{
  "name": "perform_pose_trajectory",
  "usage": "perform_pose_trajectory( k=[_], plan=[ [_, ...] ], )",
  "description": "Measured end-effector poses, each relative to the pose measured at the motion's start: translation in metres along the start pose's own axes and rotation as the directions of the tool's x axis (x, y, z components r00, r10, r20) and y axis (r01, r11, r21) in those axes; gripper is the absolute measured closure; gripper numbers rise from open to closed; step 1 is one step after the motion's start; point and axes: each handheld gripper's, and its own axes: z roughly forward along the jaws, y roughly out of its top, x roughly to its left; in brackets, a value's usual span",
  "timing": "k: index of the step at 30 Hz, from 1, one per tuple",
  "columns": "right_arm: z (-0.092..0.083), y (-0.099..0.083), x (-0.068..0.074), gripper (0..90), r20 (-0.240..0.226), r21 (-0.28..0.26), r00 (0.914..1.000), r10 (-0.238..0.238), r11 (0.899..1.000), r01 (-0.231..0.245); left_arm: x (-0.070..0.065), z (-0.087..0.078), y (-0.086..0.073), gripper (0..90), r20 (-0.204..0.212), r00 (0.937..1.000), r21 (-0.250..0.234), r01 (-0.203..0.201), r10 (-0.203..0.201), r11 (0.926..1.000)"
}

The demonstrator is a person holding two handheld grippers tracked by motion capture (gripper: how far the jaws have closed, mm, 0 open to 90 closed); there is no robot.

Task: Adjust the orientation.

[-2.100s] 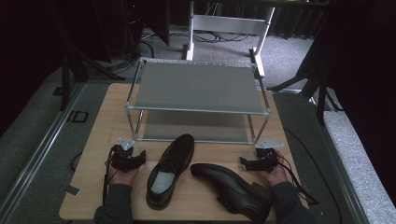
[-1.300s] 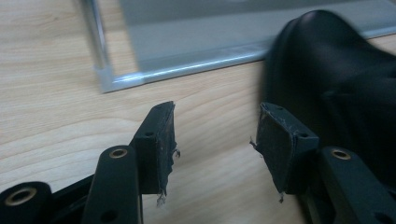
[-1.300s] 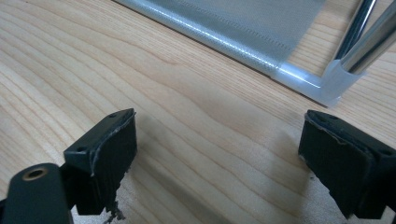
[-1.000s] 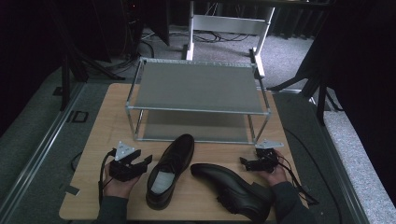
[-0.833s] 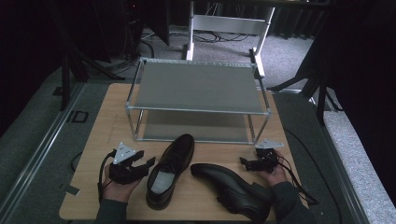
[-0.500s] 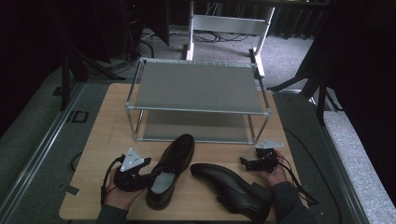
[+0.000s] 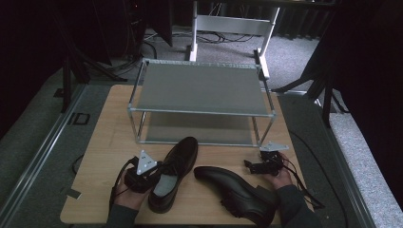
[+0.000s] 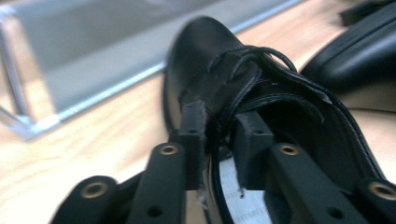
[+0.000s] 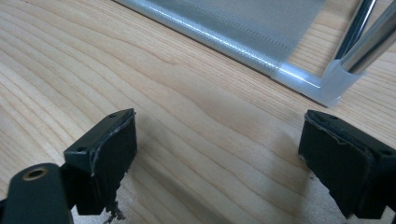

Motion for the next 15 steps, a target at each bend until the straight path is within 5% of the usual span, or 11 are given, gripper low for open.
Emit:
perform_pose_trajectory(
  k=[3, 9, 15],
  plan=[
    [0.0, 0.0, 0.0, 11.1, 0.0, 0.0, 1.0, 0.0, 1.0, 0.0, -0.001, 0.0, -0.001, 81.3, -0.044, 0.999, -0.014, -0.003, 0.002, 0.9999],
    [0.0, 0.0, 0.0, 11.1, 0.0, 0.0, 1.0, -0.003, 1.0, 0.003, 0.006, -0.003, -0.002, 81.5, -0.156, 0.9859, -0.043, 0.054, -0.061, 0.9976],
    [0.0, 0.0, 0.0, 11.2, 0.0, 0.0, 1.0, -0.003, 1.0, 0.003, 0.012, -0.005, -0.011, 75.4, -0.16, 0.9805, -0.021, 0.111, -0.113, 0.9936]
  ],
)
